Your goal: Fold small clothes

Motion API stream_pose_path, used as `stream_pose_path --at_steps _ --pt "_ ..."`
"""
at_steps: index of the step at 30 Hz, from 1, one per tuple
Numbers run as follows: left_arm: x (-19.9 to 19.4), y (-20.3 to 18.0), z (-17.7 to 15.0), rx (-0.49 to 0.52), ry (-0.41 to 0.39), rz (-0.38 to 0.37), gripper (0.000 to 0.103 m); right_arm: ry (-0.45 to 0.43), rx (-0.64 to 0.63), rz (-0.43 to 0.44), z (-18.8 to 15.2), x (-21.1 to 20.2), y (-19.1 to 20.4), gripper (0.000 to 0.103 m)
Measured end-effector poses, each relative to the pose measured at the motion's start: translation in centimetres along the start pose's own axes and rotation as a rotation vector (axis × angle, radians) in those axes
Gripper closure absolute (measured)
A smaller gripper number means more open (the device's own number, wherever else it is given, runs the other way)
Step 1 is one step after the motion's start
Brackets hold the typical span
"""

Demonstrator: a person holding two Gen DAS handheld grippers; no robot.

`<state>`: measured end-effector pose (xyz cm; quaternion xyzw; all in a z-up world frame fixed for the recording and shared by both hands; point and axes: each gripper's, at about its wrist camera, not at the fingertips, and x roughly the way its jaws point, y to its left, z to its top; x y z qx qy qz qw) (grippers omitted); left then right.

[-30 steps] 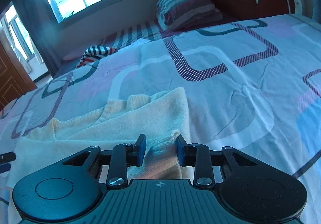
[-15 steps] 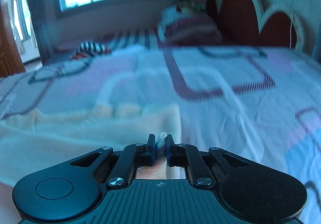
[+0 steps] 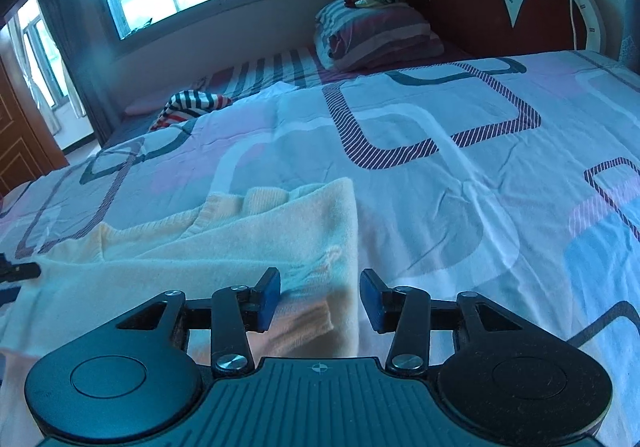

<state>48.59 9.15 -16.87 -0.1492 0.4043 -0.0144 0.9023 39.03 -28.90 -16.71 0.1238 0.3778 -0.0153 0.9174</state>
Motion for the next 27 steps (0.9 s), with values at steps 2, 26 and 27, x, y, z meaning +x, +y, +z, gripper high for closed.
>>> stream_pose_path --at_steps 2,26,27 --pt "0.2 -0.1 0.0 0.009 -0.001 0.004 0.046 0.006 -0.002 0.003 -0.3 -0.2 0.1 0.058" --pt "0.1 0.3 -0.5 0.022 -0.045 0.029 0.093 0.064 0.01 -0.017 -2.2 -0.8 1.4 0.076" --pt "0.1 0.2 -0.5 0.027 -0.044 0.031 0.093 0.058 0.061 -0.014 -2.2 -0.5 1.0 0.075"
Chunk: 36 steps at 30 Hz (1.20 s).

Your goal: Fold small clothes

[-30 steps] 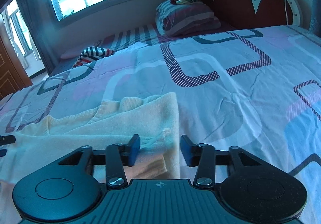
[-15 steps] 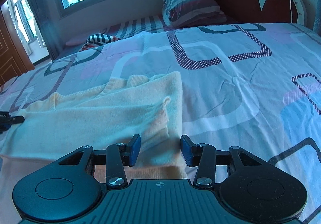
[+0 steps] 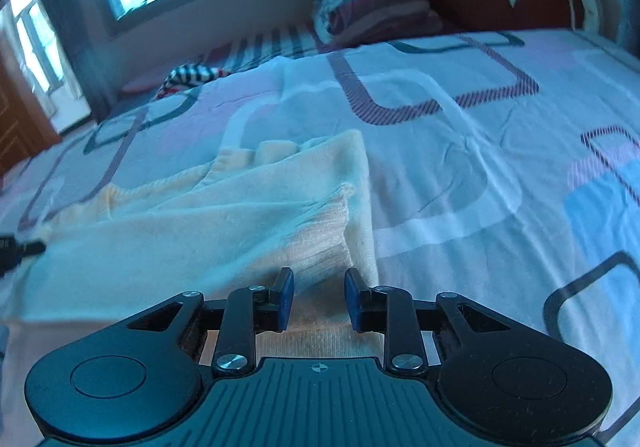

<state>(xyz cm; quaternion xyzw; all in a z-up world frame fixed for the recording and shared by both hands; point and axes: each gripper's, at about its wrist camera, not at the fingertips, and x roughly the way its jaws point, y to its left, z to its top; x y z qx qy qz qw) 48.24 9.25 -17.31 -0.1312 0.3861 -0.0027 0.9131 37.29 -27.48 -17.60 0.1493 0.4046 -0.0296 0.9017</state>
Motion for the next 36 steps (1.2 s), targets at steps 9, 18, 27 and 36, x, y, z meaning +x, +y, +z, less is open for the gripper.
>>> stream_pose_path --at_steps 9,18,27,36 --pt "0.0 -0.3 -0.2 0.028 -0.005 0.009 0.093 -0.044 0.097 0.01 1.3 0.2 -0.4 0.101" --pt "-0.1 -0.2 -0.2 0.052 -0.005 0.003 0.093 -0.013 -0.002 -0.031 -1.1 -1.9 -0.7 0.101" --pt "0.3 0.6 0.6 -0.001 0.037 0.003 0.069 -0.081 0.061 -0.02 2.6 -0.7 -1.1 0.07" --pt "0.6 0.6 0.3 0.001 -0.003 0.009 0.088 -0.043 -0.124 -0.086 2.3 2.9 1.4 0.07"
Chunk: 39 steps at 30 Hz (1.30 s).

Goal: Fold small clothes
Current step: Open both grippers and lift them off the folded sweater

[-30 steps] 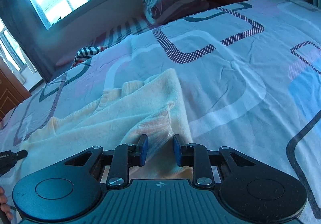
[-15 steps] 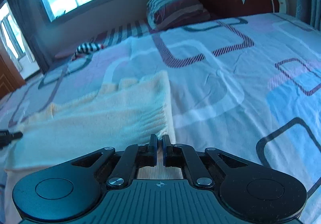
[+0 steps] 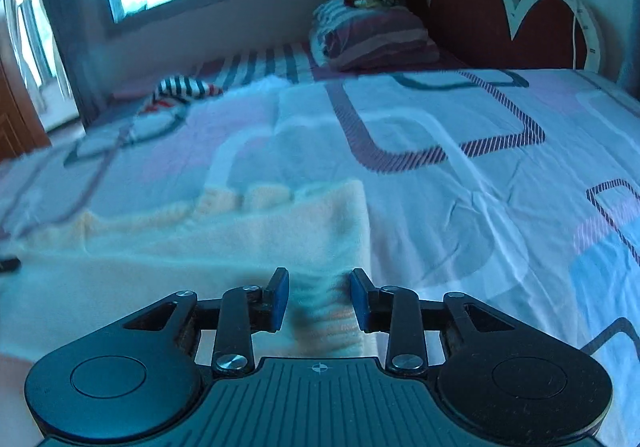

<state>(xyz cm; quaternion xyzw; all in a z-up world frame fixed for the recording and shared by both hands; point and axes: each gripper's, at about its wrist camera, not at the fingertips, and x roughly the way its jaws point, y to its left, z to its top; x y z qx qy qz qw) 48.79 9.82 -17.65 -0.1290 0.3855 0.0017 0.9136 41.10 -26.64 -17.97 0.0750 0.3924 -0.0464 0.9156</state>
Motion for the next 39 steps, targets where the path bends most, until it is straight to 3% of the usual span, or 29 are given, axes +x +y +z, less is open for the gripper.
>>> stream_pose_path --at_steps 3,7,15,19,25,29,33,39 --pt "0.0 0.0 0.0 -0.001 0.0 0.005 0.088 0.003 0.006 -0.012 -0.5 0.6 -0.9 0.069" --pt "-0.8 -0.8 -0.1 0.036 -0.007 0.05 0.075 -0.015 0.033 0.016 -0.2 -0.8 -1.1 0.069" --pt "-3.6 -2.3 -0.5 0.093 -0.013 0.068 0.062 -0.041 0.022 0.1 -0.3 -3.8 0.4 0.069" --pt "-5.4 -4.5 -1.2 0.157 -0.025 0.038 0.042 -0.034 -0.009 0.134 -0.6 -4.2 2.1 0.069" --pt "-6.4 -7.7 -3.8 0.242 0.024 -0.027 0.041 -0.004 -0.073 0.182 -2.0 -4.0 5.3 0.069" --pt "-5.2 -8.0 -5.9 0.283 0.075 -0.014 0.041 0.023 -0.128 0.174 -2.9 -3.1 6.6 0.069" --pt "-5.5 -7.4 -6.9 0.329 0.049 -0.007 0.041 0.023 -0.151 0.099 -3.6 -2.1 5.2 0.069" --pt "-6.9 -6.8 -6.4 0.29 0.052 0.018 0.042 0.023 -0.106 0.025 -3.3 -2.9 2.3 0.069"
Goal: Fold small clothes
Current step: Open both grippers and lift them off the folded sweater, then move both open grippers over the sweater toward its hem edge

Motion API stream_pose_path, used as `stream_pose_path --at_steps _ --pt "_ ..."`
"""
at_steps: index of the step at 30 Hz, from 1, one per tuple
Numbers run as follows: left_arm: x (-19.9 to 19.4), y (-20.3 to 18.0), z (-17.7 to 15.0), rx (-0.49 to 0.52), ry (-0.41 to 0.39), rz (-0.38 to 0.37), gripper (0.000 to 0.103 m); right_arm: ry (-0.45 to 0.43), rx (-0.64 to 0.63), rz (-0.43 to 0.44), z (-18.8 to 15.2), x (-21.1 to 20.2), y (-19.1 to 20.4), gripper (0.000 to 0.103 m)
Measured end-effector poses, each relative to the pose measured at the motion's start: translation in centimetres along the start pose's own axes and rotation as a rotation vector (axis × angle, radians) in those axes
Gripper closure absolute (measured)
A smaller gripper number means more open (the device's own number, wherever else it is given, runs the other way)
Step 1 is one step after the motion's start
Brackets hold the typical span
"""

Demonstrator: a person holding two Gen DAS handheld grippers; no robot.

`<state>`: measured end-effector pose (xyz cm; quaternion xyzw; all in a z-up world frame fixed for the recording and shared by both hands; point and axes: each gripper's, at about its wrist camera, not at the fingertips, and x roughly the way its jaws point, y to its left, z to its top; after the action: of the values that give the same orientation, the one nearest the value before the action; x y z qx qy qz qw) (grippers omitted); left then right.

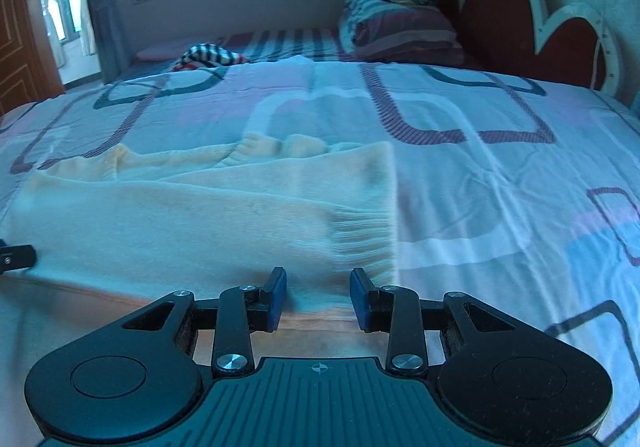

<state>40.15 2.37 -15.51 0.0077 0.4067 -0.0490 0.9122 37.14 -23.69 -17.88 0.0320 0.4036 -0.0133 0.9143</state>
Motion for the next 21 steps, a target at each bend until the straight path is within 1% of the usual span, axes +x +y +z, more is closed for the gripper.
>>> stream_pose_path --at_steps 2,5,9,11,13,15,17,21 --pt "-1.0 -0.2 -0.2 -0.01 -0.006 -0.014 0.042 -0.013 0.021 0.041 0.0 -1.3 0.1 0.069" --pt "-2.4 -1.2 -0.8 -0.006 -0.002 -0.05 0.041 -0.029 -0.016 0.101 -0.5 -3.1 1.8 0.069" --pt "-3.3 -3.2 -2.4 0.013 0.03 -0.107 0.04 0.001 -0.084 0.206 -2.3 -4.3 5.8 0.069" --pt "-3.2 -4.1 -3.4 0.031 0.052 -0.117 0.04 0.022 -0.118 0.235 -3.3 -4.2 7.3 0.069" --pt "-3.0 -4.5 -4.4 0.051 0.069 -0.101 0.039 0.043 -0.148 0.24 -4.2 -4.0 8.1 0.069" --pt "-2.8 -4.1 -5.3 0.053 0.083 -0.081 0.038 0.062 -0.168 0.217 -5.1 -3.7 7.8 0.069" --pt "-3.3 -3.4 -5.9 0.048 0.072 -0.06 0.038 0.054 -0.171 0.209 -5.8 -3.9 6.6 0.069" --pt "-4.4 -2.3 -6.7 0.031 0.075 -0.021 0.038 0.046 -0.19 0.14 -7.0 -5.0 3.6 0.069"
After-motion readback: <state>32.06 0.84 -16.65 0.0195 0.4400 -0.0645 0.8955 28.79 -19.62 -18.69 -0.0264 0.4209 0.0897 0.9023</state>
